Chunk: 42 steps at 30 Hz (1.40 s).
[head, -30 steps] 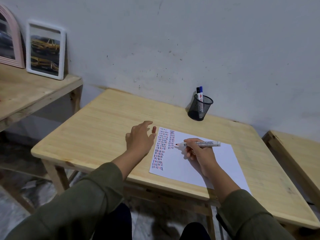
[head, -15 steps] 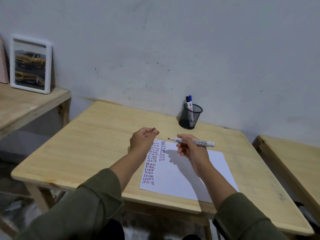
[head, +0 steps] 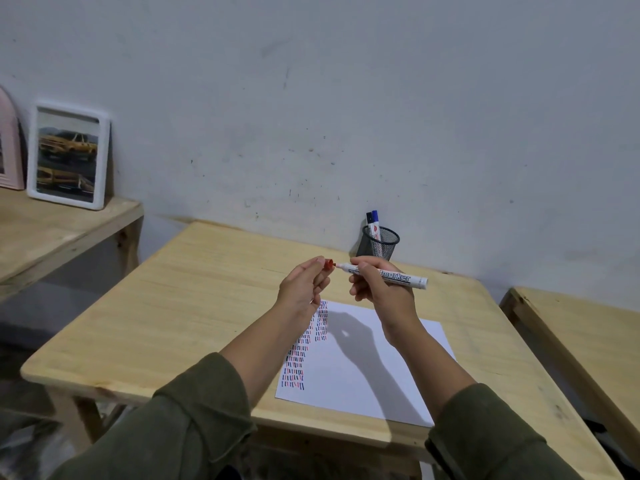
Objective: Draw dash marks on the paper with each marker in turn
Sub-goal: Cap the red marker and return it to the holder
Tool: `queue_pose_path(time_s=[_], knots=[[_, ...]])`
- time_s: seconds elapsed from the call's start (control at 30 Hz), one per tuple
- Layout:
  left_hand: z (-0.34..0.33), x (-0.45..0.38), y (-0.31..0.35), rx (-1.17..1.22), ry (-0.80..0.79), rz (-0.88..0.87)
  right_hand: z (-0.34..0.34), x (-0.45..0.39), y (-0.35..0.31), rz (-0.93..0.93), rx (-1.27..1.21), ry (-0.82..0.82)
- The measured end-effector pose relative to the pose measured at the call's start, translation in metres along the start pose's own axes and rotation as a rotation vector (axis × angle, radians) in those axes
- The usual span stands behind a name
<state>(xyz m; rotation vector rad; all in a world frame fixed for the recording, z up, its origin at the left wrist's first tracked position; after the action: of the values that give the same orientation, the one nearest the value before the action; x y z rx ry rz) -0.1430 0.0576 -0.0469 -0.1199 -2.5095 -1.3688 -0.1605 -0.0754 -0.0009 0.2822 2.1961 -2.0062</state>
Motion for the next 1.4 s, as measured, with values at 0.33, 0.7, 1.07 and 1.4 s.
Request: queue_pose_path(time_s=[0.33,0.7,1.07,1.4], knots=[[-0.017,0.016,0.002,-0.130,-0.056,0.046,0.002,0.004,-0.012,0.066,0.156,-0.118],[-0.031,0.014,0.005,0.030,-0.059,0.017,0.002,0.004,-0.010,-0.031,-0.104,-0.030],[-0.048,-0.017,0.034,-0.048,-0.076,-0.016,0.024,-0.009,-0.013,-0.213,-0.248,-0.469],[-0.100,-0.094,0.049,-0.650,-0.066,-0.215,0.073,-0.106,-0.013,-0.057,0.124,-0.129]])
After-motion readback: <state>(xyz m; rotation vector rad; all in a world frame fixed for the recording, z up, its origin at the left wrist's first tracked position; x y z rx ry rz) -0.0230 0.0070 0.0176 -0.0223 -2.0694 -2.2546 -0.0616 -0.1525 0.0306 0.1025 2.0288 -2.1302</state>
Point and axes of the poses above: each hand's wrist, its own x-axis away from the middle knuckle, its own z-axis out of the back of the hand, y = z × x, the point moved 5 cm from there along -x, towards the middle knuckle, and after that the axes turned 2 degrees about -x, right-handed, at the moved point
